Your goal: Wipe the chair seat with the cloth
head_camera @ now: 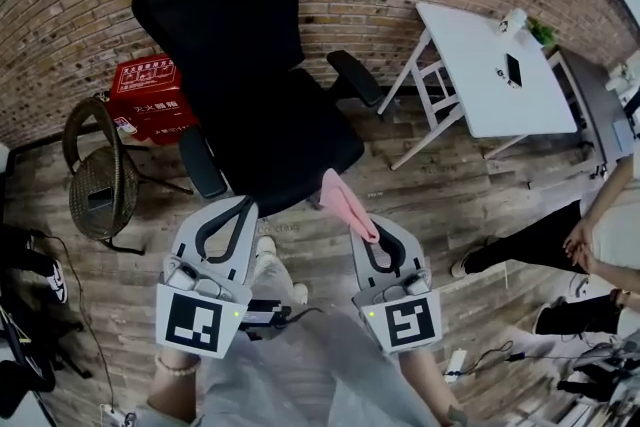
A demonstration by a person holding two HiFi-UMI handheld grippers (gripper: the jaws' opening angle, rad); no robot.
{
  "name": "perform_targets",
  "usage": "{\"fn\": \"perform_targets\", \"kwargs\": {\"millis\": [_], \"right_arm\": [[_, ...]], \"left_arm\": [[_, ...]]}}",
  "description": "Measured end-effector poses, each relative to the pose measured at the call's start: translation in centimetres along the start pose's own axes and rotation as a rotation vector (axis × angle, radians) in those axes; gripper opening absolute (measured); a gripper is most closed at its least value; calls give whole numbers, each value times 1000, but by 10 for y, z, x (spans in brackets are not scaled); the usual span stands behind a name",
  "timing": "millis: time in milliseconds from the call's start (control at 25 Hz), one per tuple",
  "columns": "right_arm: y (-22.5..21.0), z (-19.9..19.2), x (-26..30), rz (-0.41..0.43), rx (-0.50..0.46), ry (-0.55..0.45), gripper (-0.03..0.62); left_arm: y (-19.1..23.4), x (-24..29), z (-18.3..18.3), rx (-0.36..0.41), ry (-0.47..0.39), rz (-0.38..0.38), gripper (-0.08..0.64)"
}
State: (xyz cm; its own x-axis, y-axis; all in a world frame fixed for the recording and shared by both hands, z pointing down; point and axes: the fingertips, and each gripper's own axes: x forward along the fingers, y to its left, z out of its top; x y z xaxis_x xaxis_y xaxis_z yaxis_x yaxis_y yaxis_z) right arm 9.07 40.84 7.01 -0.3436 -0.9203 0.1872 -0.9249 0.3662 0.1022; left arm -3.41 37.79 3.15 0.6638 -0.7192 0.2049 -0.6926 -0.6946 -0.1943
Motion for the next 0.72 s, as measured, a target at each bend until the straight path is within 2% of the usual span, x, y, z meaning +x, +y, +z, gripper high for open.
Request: {"fn": "perform_targets", "kwargs": {"millis": [120,240,360,720], "right_arm": [[-8,-3,12,-9,1,9,52],[-14,-2,29,-14,-14,6,54],[-28,0,51,-31,-27,11,54],[-68,23,150,-62,-9,27,54]], "left_arm": [[11,14,1,10,-10,-2,18],[27,31,-1,-25,-22,10,18],[46,55,-2,-20,-33,3,18],[125,130,2,9,-44,-37,18]]}}
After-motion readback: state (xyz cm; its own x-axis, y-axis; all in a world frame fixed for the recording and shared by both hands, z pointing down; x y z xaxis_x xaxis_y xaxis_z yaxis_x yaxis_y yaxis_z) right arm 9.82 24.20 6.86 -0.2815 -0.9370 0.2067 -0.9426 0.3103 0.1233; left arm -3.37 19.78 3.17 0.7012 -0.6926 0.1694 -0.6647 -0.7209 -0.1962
